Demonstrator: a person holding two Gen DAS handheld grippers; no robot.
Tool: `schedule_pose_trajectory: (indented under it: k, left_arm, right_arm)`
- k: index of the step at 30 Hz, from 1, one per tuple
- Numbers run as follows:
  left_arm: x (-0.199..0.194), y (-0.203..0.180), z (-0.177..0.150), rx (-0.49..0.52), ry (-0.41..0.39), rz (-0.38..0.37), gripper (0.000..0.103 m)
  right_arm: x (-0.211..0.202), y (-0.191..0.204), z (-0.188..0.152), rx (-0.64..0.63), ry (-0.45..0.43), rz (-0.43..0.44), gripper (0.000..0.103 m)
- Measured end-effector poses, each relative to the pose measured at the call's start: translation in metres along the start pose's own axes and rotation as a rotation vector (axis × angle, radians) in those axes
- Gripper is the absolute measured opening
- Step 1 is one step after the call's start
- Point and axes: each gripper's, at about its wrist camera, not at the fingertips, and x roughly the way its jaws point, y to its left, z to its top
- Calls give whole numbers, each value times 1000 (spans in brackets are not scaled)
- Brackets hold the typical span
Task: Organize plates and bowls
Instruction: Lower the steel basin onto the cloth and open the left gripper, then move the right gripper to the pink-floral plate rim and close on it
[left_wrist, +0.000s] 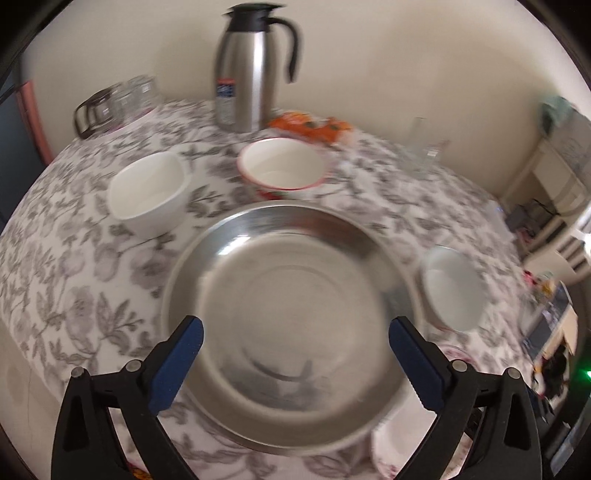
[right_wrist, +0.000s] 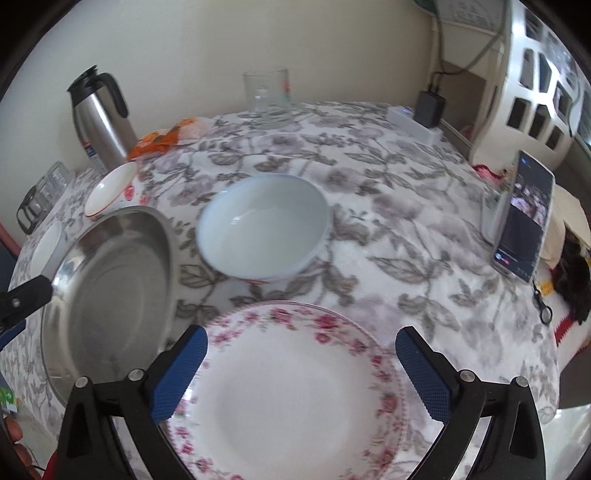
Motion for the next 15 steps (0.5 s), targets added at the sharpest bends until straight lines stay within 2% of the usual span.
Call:
schedule_pose_trajectory:
  k: [7, 9, 12, 15]
  left_arm:
    - [-19, -48, -20, 130, -61, -130, 101]
    - [-22, -58, -25, 163, -46, -181, 101]
    - [-24, -70, -34, 195, -24, -199, 101]
    - [-22, -79, -43, 215, 36, -232, 101]
  right_arm:
    - [0, -48, -10, 118, 12, -42, 103]
    - [0, -57, -14, 144, 21, -40, 103]
    - [1, -70, -20, 184, 37, -18, 103]
    - [1, -75, -27, 203, 51, -7, 103]
